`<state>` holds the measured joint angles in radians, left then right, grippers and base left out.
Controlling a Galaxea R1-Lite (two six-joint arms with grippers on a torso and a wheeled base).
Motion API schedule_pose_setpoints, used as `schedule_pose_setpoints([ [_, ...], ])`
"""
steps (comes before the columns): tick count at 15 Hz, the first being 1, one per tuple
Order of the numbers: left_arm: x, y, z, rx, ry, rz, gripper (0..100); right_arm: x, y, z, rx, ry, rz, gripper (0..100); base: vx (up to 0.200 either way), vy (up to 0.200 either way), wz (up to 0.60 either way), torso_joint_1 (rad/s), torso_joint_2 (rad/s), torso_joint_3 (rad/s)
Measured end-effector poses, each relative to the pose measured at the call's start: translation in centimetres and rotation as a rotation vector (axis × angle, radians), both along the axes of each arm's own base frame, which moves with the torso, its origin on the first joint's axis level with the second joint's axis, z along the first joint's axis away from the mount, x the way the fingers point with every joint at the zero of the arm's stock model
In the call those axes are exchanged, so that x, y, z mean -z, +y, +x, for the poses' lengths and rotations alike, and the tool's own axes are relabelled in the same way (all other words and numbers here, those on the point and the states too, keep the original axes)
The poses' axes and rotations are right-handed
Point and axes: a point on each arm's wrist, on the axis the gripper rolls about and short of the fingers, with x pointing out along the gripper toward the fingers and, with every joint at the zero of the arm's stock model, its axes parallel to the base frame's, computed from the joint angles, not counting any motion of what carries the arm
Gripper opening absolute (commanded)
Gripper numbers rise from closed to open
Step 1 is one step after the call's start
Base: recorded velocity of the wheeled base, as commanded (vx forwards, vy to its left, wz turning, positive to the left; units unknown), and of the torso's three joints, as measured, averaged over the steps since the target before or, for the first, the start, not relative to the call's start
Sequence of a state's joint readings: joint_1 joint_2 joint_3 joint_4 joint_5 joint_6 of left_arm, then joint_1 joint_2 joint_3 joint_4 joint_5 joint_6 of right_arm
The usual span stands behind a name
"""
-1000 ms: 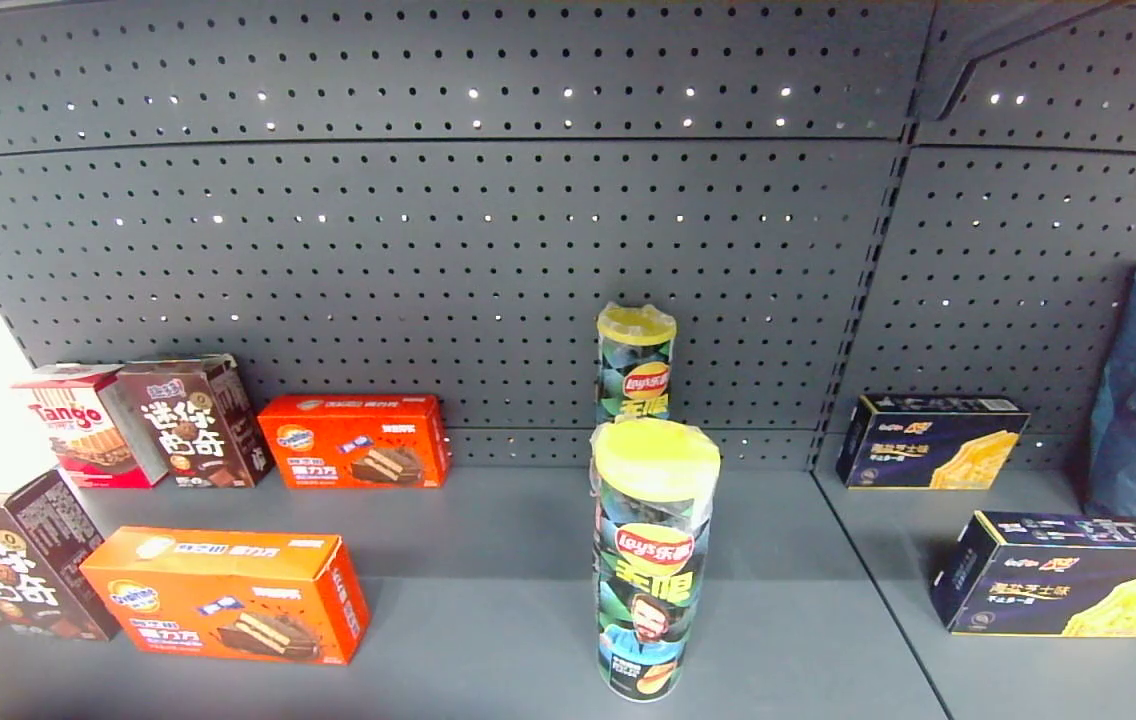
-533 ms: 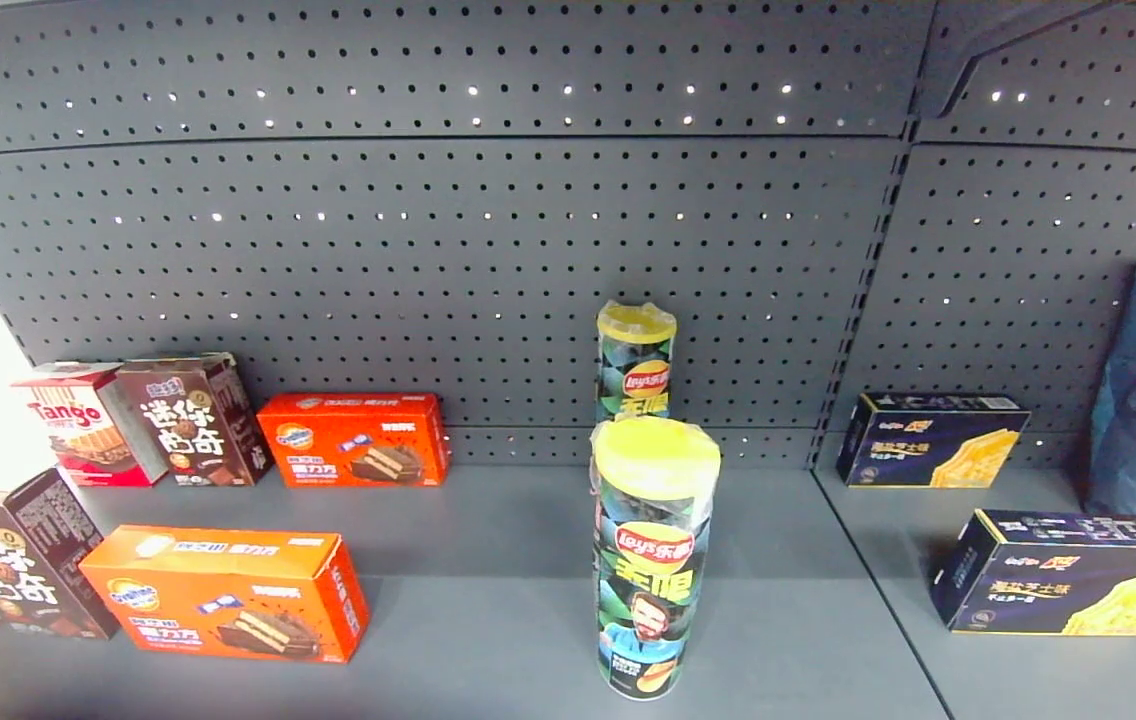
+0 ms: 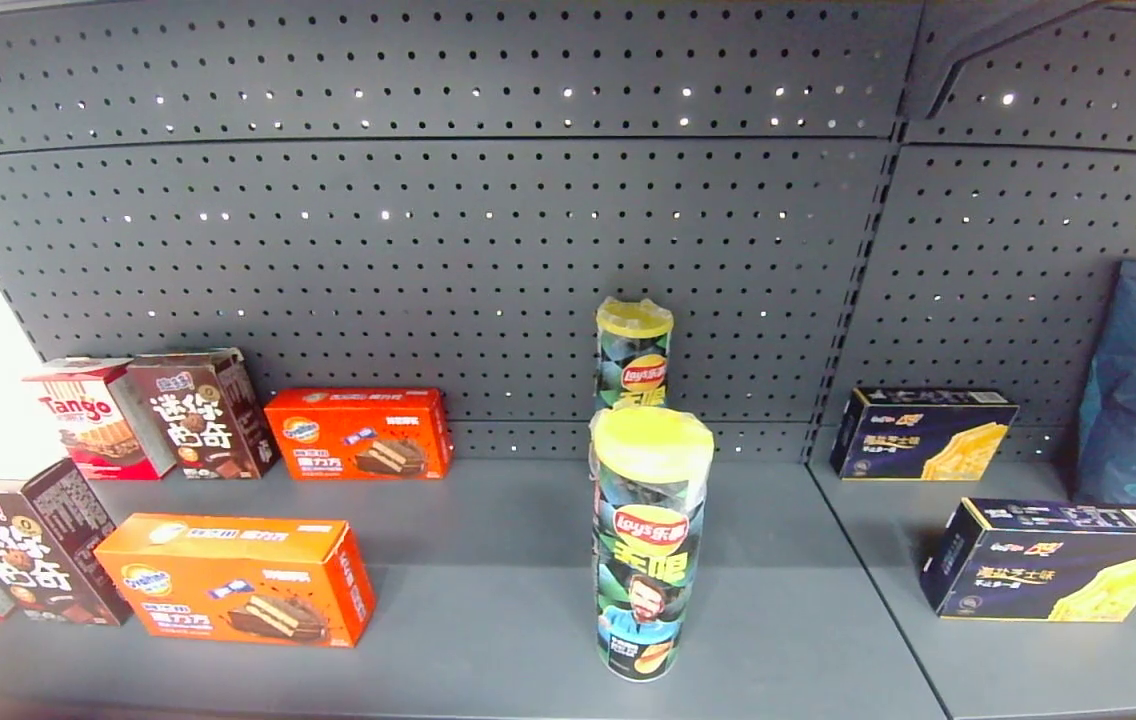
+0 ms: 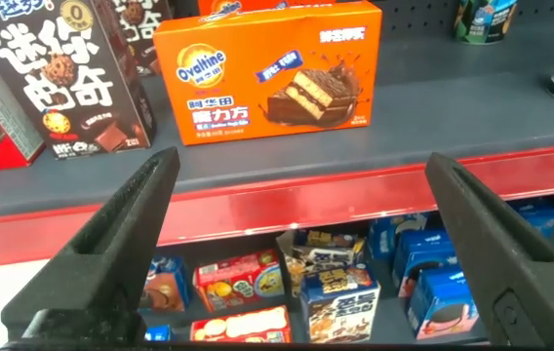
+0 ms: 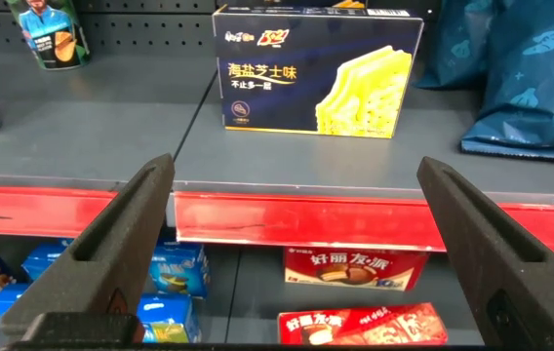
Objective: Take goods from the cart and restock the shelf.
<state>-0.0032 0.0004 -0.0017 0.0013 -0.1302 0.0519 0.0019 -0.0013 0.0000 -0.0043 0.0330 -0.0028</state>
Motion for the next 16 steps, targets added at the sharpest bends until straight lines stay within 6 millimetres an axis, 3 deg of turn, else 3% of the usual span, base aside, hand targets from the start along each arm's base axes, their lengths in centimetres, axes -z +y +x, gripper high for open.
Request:
schedule_pose_setpoints([
  [11, 0.0, 0.0, 0.0, -0.002, 0.001, -0.003, 100, 0.01, 0.01, 0.0, -0.006, 0.001, -0.001, 100, 0.0, 0.0, 0.0, 0.0, 0.0, 0.0],
  [13, 0.0, 0.0, 0.0, -0.002, 0.001, -0.003, 100, 0.02, 0.01, 0.0, -0.005, 0.001, -0.002, 100, -0.2, 0.0, 0.0, 0.0, 0.0, 0.002],
  [16, 0.0, 0.0, 0.0, -0.002, 0.0, -0.004, 100, 0.0, 0.01, 0.0, -0.005, 0.0, -0.002, 100, 0.0, 0.0, 0.0, 0.0, 0.0, 0.0],
])
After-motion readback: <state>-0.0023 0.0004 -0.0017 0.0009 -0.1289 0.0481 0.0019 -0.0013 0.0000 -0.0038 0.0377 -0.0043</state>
